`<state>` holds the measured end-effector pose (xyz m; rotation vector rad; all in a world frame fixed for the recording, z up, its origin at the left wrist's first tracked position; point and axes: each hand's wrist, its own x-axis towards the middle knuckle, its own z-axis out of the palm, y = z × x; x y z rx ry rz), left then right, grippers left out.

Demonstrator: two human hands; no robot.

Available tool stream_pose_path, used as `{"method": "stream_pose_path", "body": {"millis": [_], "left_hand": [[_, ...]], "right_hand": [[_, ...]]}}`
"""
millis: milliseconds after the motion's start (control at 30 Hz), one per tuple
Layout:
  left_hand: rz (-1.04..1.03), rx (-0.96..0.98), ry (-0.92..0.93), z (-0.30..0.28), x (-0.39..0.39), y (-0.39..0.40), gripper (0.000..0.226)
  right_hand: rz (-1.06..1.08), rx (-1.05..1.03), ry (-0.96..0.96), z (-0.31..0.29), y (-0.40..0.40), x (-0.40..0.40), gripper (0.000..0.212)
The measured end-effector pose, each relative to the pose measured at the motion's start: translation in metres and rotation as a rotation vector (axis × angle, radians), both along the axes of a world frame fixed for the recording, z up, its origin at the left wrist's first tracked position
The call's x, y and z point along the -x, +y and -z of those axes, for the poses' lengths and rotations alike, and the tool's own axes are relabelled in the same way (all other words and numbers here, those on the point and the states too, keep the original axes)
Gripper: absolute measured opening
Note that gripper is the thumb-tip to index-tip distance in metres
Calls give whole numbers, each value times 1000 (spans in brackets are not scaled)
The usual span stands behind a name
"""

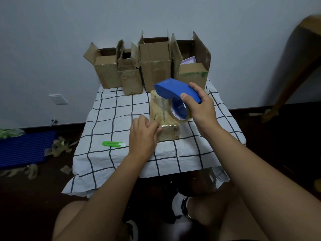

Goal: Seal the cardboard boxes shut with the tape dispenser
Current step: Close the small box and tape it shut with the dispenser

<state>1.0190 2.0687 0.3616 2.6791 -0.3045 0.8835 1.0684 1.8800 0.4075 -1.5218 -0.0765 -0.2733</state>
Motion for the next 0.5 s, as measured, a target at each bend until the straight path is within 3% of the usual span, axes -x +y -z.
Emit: {"method": "stream_pose_path", "body": {"millis": [267,500], "left_hand": [[180,-86,-77,9,-3,-8,12],[181,-75,-61,5,-8,-19,7]], "right_hand": [[-20,-9,10,-1,-1,1,43],[-7,-3,5,0,-1,1,47]]}}
